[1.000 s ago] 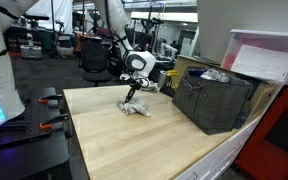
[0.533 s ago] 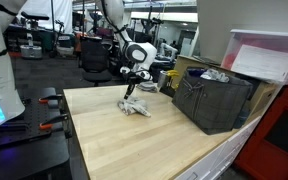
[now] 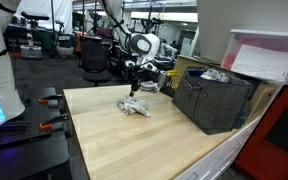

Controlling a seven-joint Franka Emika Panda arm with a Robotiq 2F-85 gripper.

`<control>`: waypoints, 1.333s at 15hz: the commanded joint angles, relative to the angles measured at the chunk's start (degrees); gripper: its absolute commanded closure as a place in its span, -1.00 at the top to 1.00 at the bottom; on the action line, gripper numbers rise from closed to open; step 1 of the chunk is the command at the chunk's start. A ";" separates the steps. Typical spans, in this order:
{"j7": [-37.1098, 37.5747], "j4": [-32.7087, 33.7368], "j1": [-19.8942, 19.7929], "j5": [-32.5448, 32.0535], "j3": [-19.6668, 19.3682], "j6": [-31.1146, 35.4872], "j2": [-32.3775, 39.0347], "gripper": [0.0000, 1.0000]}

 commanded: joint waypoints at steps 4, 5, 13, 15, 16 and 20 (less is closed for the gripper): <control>-6.72 -0.94 -1.84 -5.23 -0.49 5.44 -3.24 -1.00; -7.37 -1.49 -2.01 -5.17 -0.42 7.04 -3.94 -1.00; -6.65 -11.47 -0.83 -5.64 -0.35 14.92 -14.52 -1.00; -5.57 -16.30 -0.19 -6.29 -0.15 16.68 -18.72 -1.00; -5.03 -18.93 0.10 -6.52 0.06 17.13 -21.03 -1.00; -2.09 -26.95 0.40 -9.19 0.89 16.35 -29.38 -1.00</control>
